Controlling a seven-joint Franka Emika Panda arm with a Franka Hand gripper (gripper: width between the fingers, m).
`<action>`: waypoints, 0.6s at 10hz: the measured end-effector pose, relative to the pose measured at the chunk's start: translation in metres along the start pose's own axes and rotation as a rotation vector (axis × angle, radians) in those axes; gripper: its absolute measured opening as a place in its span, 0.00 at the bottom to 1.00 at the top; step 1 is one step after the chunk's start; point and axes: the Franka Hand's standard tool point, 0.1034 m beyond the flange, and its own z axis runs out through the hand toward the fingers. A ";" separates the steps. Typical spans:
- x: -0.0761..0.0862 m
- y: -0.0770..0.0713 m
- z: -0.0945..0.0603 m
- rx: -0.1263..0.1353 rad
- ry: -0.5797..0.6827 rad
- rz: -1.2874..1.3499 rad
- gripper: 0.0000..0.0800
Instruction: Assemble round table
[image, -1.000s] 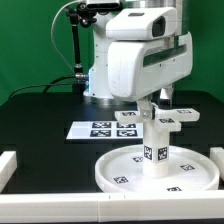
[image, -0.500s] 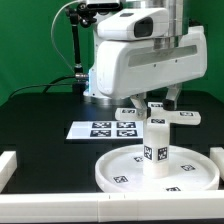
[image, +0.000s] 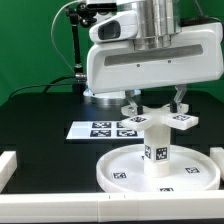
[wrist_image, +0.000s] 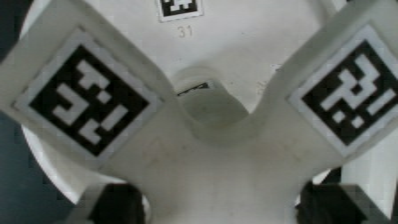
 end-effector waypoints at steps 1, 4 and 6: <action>0.000 -0.001 0.000 0.003 0.001 0.070 0.54; 0.000 -0.002 0.000 0.009 0.000 0.249 0.54; 0.000 0.000 -0.001 0.037 0.015 0.488 0.54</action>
Offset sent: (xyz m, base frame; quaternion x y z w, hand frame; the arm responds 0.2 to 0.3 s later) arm 0.0000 0.0000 0.0000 0.0000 0.0000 0.1938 0.9810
